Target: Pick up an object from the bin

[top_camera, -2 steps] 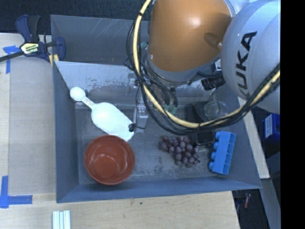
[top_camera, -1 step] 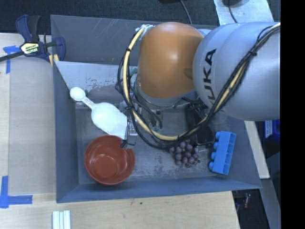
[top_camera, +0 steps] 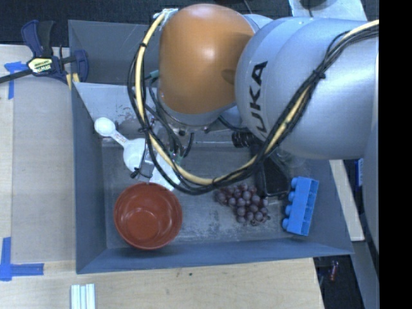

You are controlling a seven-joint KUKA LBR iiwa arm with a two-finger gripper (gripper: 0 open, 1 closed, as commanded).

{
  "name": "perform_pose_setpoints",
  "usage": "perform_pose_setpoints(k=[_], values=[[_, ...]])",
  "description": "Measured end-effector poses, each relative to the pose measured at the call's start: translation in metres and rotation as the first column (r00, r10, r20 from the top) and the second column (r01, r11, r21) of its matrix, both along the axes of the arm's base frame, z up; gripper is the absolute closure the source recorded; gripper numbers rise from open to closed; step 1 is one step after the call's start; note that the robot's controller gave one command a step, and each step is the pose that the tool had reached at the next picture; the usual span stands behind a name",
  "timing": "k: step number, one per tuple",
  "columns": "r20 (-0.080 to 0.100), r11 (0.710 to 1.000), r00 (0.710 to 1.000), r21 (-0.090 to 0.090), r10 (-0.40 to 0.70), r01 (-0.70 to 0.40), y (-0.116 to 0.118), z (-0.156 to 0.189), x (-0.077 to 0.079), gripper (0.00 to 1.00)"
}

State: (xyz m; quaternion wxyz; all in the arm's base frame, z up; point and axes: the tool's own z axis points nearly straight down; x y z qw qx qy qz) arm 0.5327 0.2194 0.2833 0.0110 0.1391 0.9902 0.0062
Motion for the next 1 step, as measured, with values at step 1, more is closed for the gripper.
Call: perform_pose_setpoints(k=[1], values=[[0.004,0.998,0.998,0.000,0.068,-0.068,-0.0115,-0.0233,0.0013,0.00]])
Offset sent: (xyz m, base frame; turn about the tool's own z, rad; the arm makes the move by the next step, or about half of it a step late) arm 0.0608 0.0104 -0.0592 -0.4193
